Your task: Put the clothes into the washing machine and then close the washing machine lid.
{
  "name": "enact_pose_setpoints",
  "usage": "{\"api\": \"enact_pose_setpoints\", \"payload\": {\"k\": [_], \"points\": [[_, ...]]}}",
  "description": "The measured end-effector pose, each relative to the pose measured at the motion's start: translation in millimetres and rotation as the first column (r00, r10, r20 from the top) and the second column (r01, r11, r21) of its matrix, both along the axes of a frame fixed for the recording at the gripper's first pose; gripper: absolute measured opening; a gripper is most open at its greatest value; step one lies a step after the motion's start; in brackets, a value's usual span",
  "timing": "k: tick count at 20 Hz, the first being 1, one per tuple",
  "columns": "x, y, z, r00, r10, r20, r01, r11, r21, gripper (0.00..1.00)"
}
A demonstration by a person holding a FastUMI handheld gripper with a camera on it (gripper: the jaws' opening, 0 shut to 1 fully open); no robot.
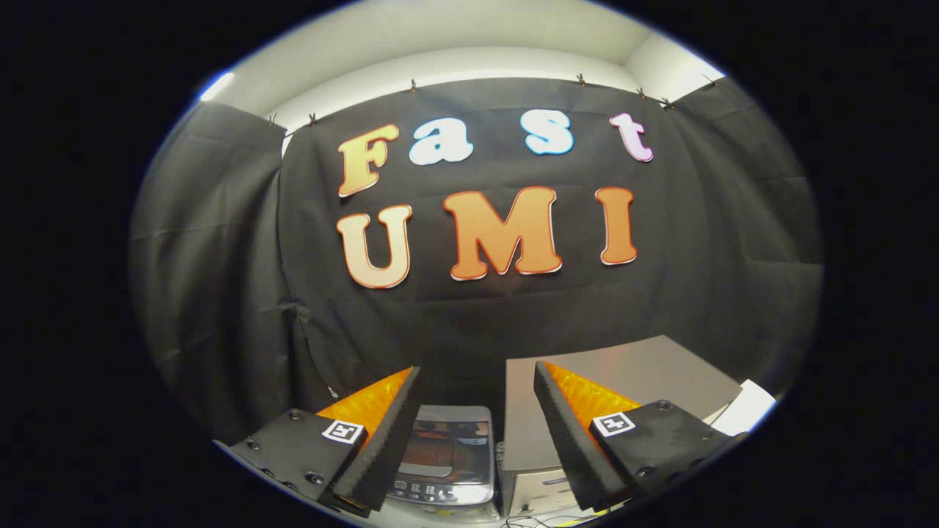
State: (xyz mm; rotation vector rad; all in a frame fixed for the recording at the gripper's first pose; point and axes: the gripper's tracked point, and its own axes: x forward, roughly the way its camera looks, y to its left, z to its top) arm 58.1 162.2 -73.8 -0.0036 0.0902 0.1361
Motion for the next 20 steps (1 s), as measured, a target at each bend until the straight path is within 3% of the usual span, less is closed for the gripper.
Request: {"api": "enact_pose_setpoints", "payload": {"k": [10,20], "points": [[-57.9,-116.3,58.6,0.997,-0.050,0.060,0.051,0.998,-0.028,0.98],[-74.5,-123.0,67.9,0.996,-0.054,0.073,0.054,0.999,0.005,0.97]]}}
